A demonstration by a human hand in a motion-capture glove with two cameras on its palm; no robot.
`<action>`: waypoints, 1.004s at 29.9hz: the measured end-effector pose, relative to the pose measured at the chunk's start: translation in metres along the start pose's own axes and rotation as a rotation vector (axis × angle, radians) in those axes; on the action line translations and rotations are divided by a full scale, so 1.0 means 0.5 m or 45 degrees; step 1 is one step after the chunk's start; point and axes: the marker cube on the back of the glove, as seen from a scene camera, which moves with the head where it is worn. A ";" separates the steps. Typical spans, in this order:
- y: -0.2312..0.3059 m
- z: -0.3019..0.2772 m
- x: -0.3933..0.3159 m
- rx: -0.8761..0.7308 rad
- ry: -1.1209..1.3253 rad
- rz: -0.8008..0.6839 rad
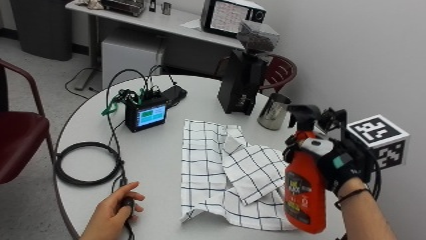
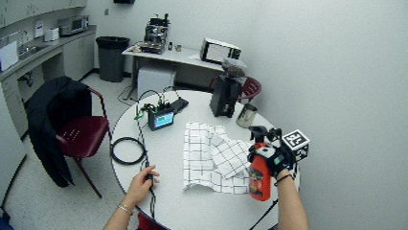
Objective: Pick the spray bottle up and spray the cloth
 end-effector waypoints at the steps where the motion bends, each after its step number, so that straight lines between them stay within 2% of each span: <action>1: -0.001 -0.009 -0.022 0.032 -0.015 -0.044; 7: -0.012 -0.006 -0.114 0.187 -0.138 -0.316; 14: -0.043 0.086 -0.142 0.289 -0.170 -0.514; 24: -0.123 0.342 -0.166 0.099 -0.198 -0.590; 30: -0.145 0.434 -0.163 0.007 -0.099 -0.618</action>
